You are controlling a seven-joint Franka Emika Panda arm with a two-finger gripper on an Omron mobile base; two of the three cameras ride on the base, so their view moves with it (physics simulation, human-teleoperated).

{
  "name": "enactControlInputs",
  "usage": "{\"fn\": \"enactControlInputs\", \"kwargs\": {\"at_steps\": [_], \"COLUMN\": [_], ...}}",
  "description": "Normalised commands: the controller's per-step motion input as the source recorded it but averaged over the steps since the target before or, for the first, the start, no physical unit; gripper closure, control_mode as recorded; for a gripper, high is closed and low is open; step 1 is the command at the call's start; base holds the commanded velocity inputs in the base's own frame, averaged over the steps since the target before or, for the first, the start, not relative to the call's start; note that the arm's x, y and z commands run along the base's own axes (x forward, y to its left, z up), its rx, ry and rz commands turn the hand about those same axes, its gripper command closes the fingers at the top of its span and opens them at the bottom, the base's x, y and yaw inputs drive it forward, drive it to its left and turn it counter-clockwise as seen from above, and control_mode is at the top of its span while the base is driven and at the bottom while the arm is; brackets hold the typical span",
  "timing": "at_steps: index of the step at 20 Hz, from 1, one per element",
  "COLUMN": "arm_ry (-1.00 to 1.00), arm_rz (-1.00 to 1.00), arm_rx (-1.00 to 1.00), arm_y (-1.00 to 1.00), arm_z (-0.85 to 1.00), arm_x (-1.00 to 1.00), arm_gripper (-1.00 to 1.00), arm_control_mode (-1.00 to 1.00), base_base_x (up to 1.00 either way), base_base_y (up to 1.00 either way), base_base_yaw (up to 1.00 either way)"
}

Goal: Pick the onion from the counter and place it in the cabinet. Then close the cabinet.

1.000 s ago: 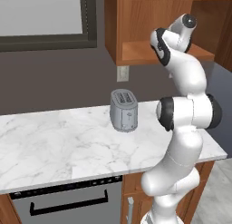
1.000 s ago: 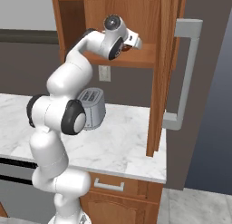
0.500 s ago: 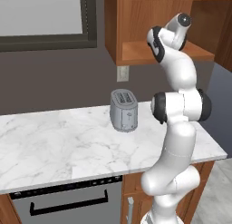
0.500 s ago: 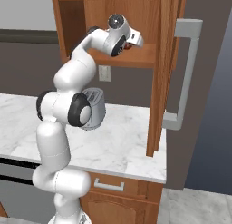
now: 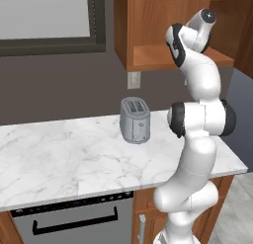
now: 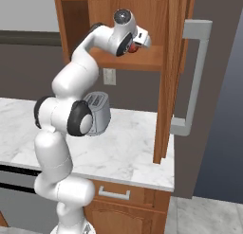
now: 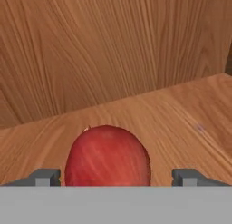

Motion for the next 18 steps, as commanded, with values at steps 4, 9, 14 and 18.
{"fn": "enactControlInputs", "kwargs": {"at_steps": [4,9,14,18], "arm_ry": [0.0,0.0,0.0,0.0], "arm_rz": [0.0,0.02,0.05,0.02], "arm_rx": [0.0,-0.05,-0.07,-0.01], "arm_y": [0.04,0.26,0.43,0.16], "arm_z": [0.0,-0.06,-0.17,-0.17], "arm_x": [-1.0,-1.0,-1.0,-1.0], "arm_gripper": [-1.0,-1.0,-1.0,-1.0], "arm_control_mode": [-1.0,-1.0,-1.0,-1.0], "base_base_x": [0.0,0.0,0.0,0.0], "base_base_y": [0.0,0.0,0.0,0.0], "base_base_yaw": [0.0,0.0,0.0,0.0]}}
